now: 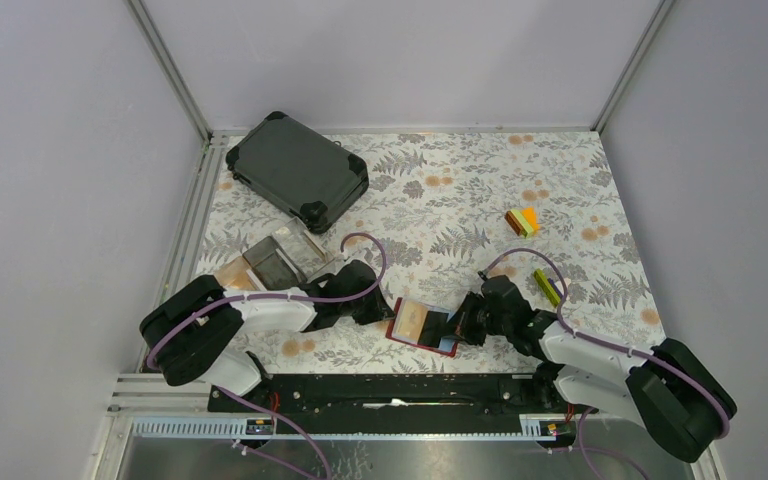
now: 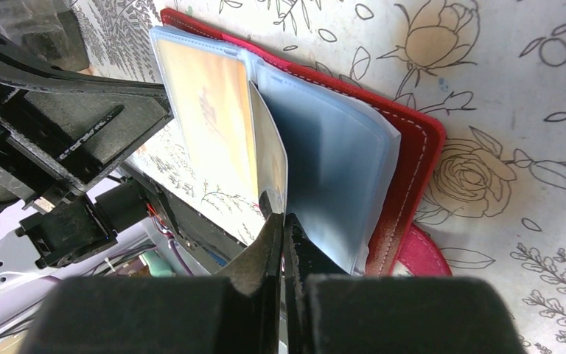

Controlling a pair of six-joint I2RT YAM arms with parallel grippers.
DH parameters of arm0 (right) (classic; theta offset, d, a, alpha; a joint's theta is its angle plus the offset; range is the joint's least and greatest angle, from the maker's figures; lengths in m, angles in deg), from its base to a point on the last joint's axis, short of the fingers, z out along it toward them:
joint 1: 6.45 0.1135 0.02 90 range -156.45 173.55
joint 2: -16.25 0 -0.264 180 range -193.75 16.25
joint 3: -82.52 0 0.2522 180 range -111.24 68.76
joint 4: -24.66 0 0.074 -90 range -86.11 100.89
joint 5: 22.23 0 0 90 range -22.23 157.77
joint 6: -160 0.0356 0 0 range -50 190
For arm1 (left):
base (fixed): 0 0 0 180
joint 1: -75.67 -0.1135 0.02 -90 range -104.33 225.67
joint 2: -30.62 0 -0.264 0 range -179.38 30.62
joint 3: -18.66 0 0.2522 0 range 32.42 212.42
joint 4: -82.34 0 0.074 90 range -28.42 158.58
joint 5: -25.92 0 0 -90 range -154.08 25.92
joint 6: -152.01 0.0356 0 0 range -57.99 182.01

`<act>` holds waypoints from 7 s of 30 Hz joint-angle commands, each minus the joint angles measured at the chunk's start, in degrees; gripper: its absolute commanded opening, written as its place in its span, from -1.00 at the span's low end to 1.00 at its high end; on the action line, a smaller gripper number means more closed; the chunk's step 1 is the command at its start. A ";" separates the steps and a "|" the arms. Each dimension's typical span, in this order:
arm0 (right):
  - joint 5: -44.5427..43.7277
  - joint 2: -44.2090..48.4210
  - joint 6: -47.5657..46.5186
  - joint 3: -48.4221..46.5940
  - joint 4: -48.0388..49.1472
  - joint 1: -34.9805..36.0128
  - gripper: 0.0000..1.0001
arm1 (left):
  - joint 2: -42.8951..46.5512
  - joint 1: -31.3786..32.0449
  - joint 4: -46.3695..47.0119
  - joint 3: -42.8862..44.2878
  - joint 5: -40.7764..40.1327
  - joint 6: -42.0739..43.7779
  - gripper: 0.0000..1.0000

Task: Put the credit cards into the card holder
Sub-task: Insert the credit card into the card holder.

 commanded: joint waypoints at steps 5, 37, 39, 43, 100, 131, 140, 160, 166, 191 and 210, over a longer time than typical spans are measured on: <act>-3.39 -4.91 -1.90 0.95 -2.81 0.48 -1.00 | 0.95 0.25 -0.48 -0.60 -1.52 0.81 -1.00; -7.79 -10.82 -0.65 -0.62 4.12 0.62 -1.00 | 0.45 0.25 0.36 -0.59 -0.06 1.30 -1.00; -9.26 -9.01 -0.52 -0.20 2.45 0.56 -1.00 | 0.66 0.25 0.23 -0.80 -0.40 0.99 -1.00; -11.60 -6.00 0.57 1.05 0.78 0.60 -1.00 | 0.54 0.26 0.07 -0.75 -0.37 0.92 -1.00; -3.15 -19.05 -1.52 -2.36 6.60 3.55 -1.00 | 0.95 0.24 0.52 -0.64 -0.28 1.71 -1.00; -11.85 -12.34 -10.57 -12.57 -13.59 3.88 -0.10 | 3.41 0.26 0.15 -3.06 -2.13 -0.92 -1.00; -9.71 -17.52 -9.20 -14.19 -6.63 6.34 -0.45 | 3.85 0.23 0.28 -3.46 -2.12 -1.19 -1.00; -10.49 -26.06 -8.56 -23.92 -3.74 10.25 -0.50 | 5.33 0.26 -0.95 -4.07 -4.78 -2.24 -1.00; -11.05 -25.34 -7.99 -24.71 -3.77 10.24 -0.39 | 6.35 0.25 -2.08 -4.07 -6.11 -2.42 -1.00; -16.37 -20.41 -7.41 -22.87 -9.26 10.90 -0.31 | 7.90 0.24 -4.90 -4.11 -9.11 -2.94 -1.00; -15.48 -24.61 -7.45 -24.98 -5.90 13.13 -0.53 | 8.16 0.22 -4.90 -4.56 -9.22 -3.21 -1.00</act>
